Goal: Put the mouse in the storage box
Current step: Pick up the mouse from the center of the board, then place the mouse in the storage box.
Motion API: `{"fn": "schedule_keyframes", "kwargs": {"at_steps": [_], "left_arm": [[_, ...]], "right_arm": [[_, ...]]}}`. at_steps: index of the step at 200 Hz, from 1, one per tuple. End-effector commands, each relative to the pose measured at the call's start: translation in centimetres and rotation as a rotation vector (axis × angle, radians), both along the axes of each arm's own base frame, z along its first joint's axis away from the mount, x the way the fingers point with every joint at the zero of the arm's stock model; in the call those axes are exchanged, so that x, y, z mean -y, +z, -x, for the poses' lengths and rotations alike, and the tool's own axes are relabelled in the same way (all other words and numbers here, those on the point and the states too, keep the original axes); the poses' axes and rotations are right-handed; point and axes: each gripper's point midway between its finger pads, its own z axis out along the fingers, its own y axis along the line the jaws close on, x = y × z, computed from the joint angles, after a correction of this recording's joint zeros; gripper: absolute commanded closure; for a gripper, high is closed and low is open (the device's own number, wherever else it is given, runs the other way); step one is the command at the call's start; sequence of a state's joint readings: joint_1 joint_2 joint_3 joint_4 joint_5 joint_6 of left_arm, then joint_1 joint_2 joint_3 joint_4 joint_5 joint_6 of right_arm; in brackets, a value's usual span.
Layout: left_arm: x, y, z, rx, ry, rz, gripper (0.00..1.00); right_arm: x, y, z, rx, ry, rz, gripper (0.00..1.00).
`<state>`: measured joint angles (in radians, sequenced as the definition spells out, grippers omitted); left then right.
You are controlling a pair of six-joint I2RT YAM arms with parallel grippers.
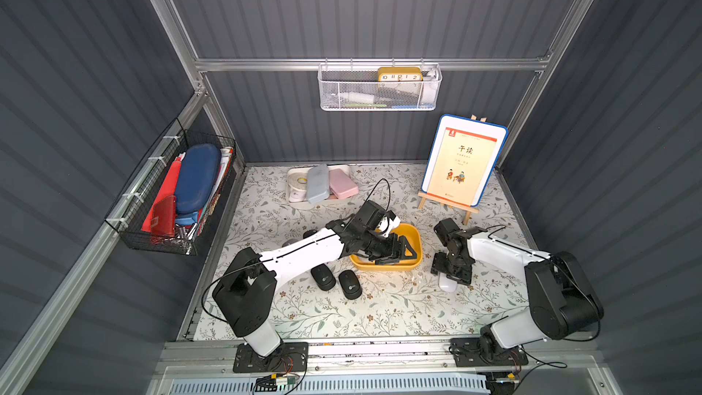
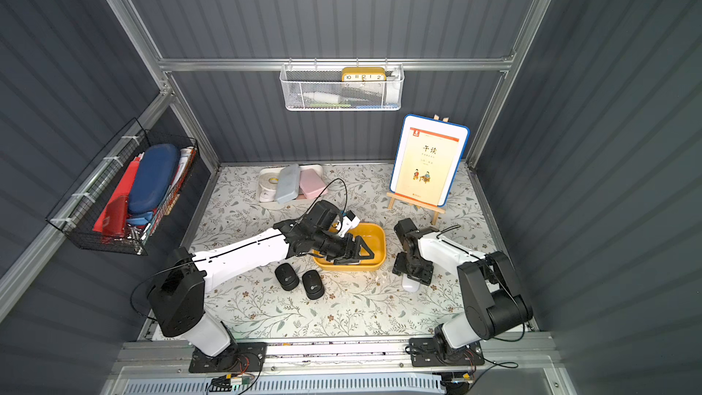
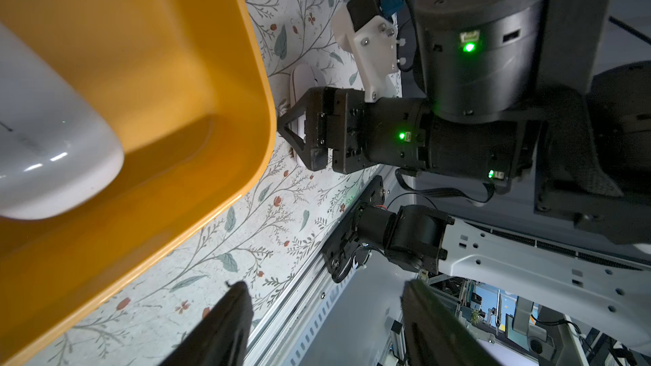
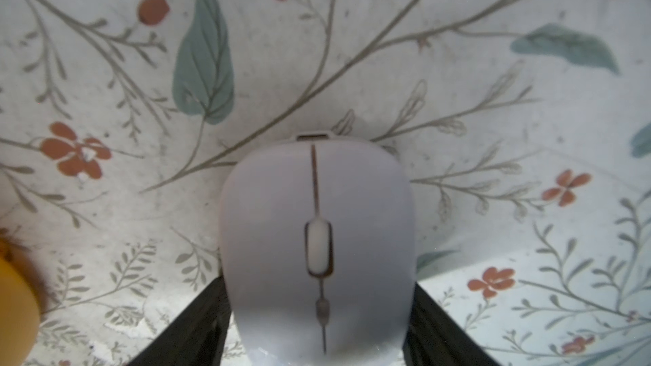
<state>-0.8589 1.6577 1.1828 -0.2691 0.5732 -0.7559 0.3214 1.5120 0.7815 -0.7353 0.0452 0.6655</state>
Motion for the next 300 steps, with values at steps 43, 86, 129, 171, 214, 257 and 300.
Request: {"fn": "schedule_keyframes", "kwargs": {"at_steps": [43,86,129,171,214,257,300], "left_arm": [[-0.5,0.4,0.7,-0.003,-0.004,0.006,0.29],[-0.6,0.6,0.8,0.004,-0.006,-0.002,0.29],[-0.8,1.6,0.3,0.03,0.015,0.001,0.28],[-2.0,2.5,-0.9,0.048,0.058,0.004,0.28],[-6.4,4.6,-4.3,0.058,0.189,0.036,0.28],[-9.9,4.9,-6.3,0.027,0.277,0.032,0.29],[-12.7,3.3,-7.7,-0.019,0.345,0.021,0.29]], "right_arm": [[0.1,-0.6,0.2,-0.005,-0.015,0.001,0.34],[0.4,0.7,0.2,0.035,-0.007,0.009,0.36],[0.4,4.2,-0.2,0.12,0.023,0.013,0.36],[-1.3,9.4,-1.4,0.235,0.087,-0.004,0.36],[-5.8,13.7,-3.1,0.32,0.244,0.004,0.36],[-11.1,14.5,-6.6,0.35,0.377,-0.045,0.36],[-14.6,11.5,-9.0,0.279,0.476,-0.079,0.36]]}}
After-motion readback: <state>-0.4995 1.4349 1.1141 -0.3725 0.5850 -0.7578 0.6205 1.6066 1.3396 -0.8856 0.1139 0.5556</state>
